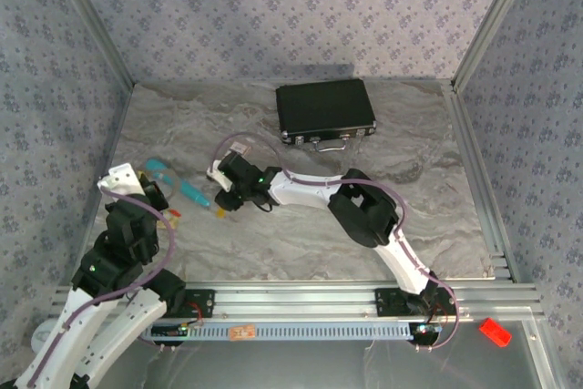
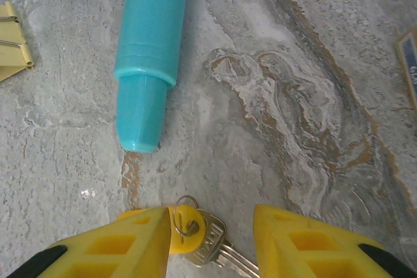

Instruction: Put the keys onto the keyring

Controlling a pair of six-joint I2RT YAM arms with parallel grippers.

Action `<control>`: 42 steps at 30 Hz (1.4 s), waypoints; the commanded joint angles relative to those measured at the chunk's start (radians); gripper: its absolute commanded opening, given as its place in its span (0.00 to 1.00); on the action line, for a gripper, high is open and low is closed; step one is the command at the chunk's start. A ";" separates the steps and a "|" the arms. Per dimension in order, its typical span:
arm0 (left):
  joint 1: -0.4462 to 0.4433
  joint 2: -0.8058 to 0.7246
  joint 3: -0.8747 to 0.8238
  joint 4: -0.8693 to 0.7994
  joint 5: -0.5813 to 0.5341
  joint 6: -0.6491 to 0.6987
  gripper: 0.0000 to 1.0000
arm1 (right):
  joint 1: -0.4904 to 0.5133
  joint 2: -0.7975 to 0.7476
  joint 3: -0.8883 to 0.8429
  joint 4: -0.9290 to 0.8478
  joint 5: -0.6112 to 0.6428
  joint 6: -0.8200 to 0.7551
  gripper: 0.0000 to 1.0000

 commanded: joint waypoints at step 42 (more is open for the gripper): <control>0.003 0.078 0.016 0.106 0.361 0.121 0.00 | 0.024 -0.289 -0.302 -0.126 0.086 0.046 0.00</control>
